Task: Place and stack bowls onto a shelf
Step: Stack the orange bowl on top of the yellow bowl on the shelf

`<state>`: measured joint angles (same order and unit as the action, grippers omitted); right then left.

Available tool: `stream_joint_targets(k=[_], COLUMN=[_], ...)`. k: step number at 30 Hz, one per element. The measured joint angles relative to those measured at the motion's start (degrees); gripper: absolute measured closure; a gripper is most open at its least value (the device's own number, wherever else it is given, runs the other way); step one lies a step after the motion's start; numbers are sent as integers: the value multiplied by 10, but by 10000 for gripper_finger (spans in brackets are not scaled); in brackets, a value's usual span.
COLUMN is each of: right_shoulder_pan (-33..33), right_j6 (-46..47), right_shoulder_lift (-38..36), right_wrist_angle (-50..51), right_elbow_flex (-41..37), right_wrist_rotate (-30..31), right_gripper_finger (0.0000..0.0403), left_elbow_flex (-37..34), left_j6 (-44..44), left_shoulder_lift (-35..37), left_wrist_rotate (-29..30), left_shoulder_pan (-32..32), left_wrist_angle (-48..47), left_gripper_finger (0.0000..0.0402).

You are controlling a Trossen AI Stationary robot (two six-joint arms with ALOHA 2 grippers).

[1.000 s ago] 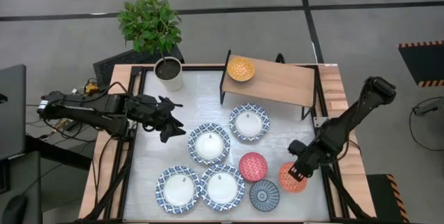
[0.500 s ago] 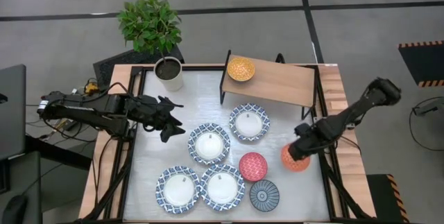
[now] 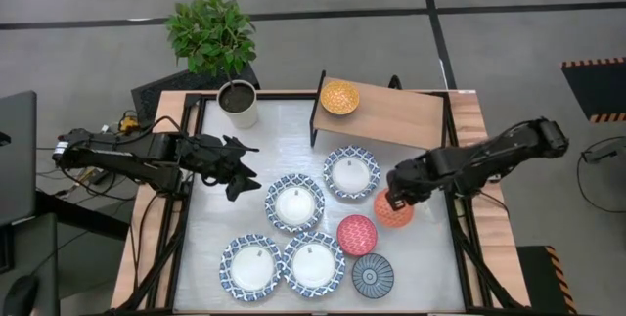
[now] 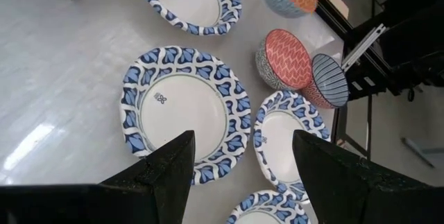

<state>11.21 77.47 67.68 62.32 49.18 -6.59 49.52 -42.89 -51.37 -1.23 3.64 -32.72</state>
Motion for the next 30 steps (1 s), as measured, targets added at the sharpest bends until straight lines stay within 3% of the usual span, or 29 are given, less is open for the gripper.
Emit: stream_joint_targets(k=[7, 13, 22, 30], right_shoulder_pan=[-62, -170, -334, -434], right_j6=[-73, -183, -397, -501], right_shoulder_lift=[1, 31, 160, 293], right_wrist_angle=[23, 33, 92, 124], right_elbow_flex=[119, 228, 442, 641], right_wrist_rotate=[16, 37, 37, 37], right_gripper_finger=[366, 366, 366, 366], left_elbow_flex=[0, 0, 0, 0], left_j6=[6, 11, 13, 26], left_shoulder_lift=[0, 0, 0, 0], left_wrist_rotate=[0, 0, -8, 16], left_shoulder_pan=[0, 0, 0, 0], left_wrist_angle=[0, -1, -10, -10], left_gripper_finger=[173, 173, 173, 173])
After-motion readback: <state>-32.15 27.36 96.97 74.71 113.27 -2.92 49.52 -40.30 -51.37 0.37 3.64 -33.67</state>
